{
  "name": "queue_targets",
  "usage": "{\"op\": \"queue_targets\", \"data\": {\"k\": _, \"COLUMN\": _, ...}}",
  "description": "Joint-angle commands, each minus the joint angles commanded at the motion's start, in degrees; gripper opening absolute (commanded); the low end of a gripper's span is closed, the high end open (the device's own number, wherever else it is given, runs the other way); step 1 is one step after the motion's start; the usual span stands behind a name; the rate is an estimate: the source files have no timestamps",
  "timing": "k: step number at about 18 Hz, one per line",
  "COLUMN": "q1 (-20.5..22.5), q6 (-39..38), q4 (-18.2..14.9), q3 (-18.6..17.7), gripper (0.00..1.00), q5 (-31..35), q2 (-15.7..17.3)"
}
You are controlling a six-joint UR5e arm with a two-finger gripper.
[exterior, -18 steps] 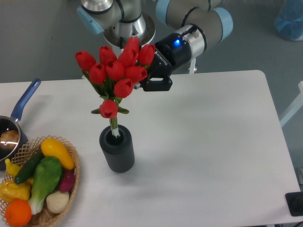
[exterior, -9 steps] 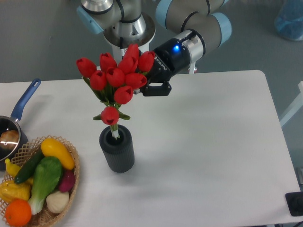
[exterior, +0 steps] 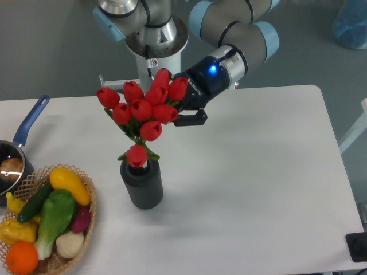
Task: Insert the flowers into the vase
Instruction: 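Lower the tulip stems into the black vase opening, then open the gripper to release the tulips in the vase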
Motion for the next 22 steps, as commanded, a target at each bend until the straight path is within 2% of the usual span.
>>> {"op": "queue_targets", "data": {"k": 8, "q1": -2.20, "q6": 1.93, "q4": 0.09, "q3": -0.09, "gripper": 0.04, "q5": 0.70, "q2": -2.90}}
{"op": "queue_targets", "data": {"k": 14, "q1": -2.55, "q6": 3.25, "q4": 0.44, "q3": -1.67, "gripper": 0.05, "q5": 2.90, "q2": -3.96}}
{"op": "queue_targets", "data": {"k": 22, "q1": -2.47, "q6": 10.37, "q4": 0.44, "q3": -5.18, "gripper": 0.16, "q5": 3.25, "q2": -4.84}}
